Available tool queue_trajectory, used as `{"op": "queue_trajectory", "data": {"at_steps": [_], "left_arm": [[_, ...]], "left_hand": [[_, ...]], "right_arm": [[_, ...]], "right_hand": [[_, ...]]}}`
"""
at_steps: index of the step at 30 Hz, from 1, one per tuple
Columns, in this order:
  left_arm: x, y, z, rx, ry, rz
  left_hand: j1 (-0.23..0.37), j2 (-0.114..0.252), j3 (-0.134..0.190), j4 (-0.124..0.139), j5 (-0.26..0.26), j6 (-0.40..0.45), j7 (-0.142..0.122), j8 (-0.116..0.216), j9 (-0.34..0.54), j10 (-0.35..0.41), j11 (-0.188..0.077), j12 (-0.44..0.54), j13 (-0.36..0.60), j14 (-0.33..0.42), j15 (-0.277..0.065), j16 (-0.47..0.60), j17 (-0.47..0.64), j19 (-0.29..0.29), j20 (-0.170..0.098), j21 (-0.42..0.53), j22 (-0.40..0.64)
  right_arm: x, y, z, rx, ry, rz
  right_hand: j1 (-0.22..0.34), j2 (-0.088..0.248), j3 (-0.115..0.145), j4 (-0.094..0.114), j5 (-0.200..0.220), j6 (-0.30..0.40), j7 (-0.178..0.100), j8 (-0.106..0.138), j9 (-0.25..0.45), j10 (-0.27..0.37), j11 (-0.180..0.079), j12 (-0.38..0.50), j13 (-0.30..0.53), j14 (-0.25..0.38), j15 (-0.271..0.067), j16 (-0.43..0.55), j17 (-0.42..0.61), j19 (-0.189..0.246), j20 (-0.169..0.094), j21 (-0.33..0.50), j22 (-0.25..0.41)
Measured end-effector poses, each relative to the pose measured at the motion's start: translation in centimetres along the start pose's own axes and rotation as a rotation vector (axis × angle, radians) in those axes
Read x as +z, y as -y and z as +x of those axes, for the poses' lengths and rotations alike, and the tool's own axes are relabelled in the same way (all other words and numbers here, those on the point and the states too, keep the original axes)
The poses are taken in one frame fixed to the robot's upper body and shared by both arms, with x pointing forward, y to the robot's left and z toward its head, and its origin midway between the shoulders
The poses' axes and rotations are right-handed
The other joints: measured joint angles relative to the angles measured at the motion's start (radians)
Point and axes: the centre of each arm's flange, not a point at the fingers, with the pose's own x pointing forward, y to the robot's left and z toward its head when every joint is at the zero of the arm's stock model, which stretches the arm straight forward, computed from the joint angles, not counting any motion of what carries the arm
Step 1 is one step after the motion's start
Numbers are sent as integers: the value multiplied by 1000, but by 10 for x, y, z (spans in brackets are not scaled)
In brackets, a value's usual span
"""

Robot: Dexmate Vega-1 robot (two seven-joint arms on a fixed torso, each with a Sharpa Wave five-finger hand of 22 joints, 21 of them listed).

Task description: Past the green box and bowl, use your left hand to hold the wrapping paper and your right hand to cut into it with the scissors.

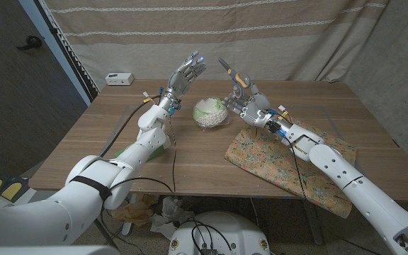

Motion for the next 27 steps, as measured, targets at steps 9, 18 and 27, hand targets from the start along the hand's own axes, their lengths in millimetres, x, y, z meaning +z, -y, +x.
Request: {"op": "queue_trajectory", "data": {"at_steps": [9, 18, 27], "left_arm": [[1, -1, 1, 2, 1, -3], [2, -2, 1, 5, 2, -2], [2, -3, -1, 9, 0, 0]], "left_hand": [[0, 0, 0, 0, 0, 9, 2, 4, -1, 0, 0, 0, 0, 0, 0, 0, 0, 0, 0, 0, 0], [0, 0, 0, 0, 0, 12, -2, 4, -1, 0, 0, 0, 0, 0, 0, 0, -5, 0, 0, 0, 0], [0, 0, 0, 0, 0, 19, 2, 4, -1, 0, 0, 0, 0, 0, 0, 0, -5, 0, 0, 0, 0]], "right_arm": [[0, 2, 0, -5, 7, 1], [-2, 4, 1, -4, 31, 21], [-4, 7, 2, 0, 51, 37]], "right_hand": [[0, 0, -5, -3, 7, 0, 0, -4, -3, 0, 0, 3, -8, 0, 0, -13, -14, -5, 5, 0, -9], [-16, -5, -19, 3, 10, -2, -2, -12, -2, -5, -5, 10, -11, -19, 0, -33, -28, -19, 8, 0, -19], [-16, -5, -23, -1, 10, -2, -2, -12, -2, -5, -5, 10, -21, -19, 0, -36, -35, -25, 3, 0, -27]]}}
